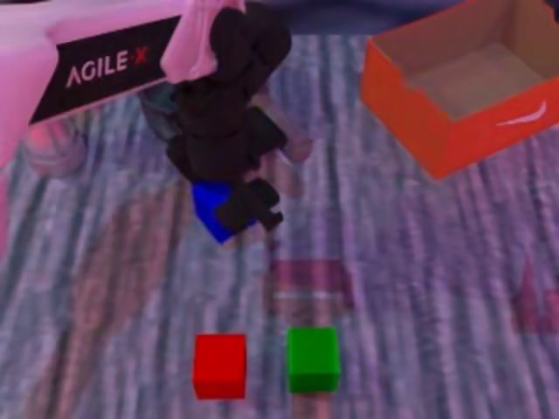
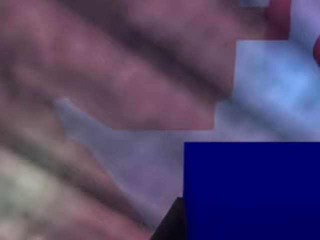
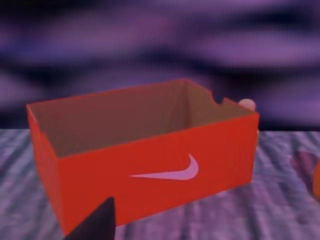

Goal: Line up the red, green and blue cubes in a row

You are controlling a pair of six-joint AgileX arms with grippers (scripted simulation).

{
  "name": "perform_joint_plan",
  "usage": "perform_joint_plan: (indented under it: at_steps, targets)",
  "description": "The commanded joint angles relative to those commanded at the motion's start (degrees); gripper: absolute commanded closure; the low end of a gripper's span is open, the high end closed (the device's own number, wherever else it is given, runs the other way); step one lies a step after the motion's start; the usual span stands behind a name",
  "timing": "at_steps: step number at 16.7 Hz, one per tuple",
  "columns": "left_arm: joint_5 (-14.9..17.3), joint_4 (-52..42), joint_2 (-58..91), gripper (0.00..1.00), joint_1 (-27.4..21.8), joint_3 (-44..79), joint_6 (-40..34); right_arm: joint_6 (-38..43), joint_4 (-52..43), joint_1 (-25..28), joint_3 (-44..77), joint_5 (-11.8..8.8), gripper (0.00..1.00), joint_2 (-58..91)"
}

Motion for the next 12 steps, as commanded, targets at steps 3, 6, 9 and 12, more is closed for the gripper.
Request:
perform_joint_plan:
  at_steps: [3, 6, 9, 12]
  targets:
    - [0.08, -2.04, 1.31, 1.0, -8.8, 3.06, 1.72, 0.0, 0.0, 0.0, 0.0, 0.0, 0.0, 0.0]
    - [0.18, -4.36, 2.71, 1.0, -19.47, 6.36, 3.63, 0.0, 0.0, 0.0, 0.0, 0.0, 0.0, 0.0]
    - [0.17, -5.85, 3.32, 1.0, -26.8, 8.96, 5.06, 0.0, 0.0, 0.0, 0.0, 0.0, 0.0, 0.0]
    - [0.14, -6.19, 3.29, 1.0, -28.72, 9.71, 5.47, 0.0, 0.0, 0.0, 0.0, 0.0, 0.0, 0.0]
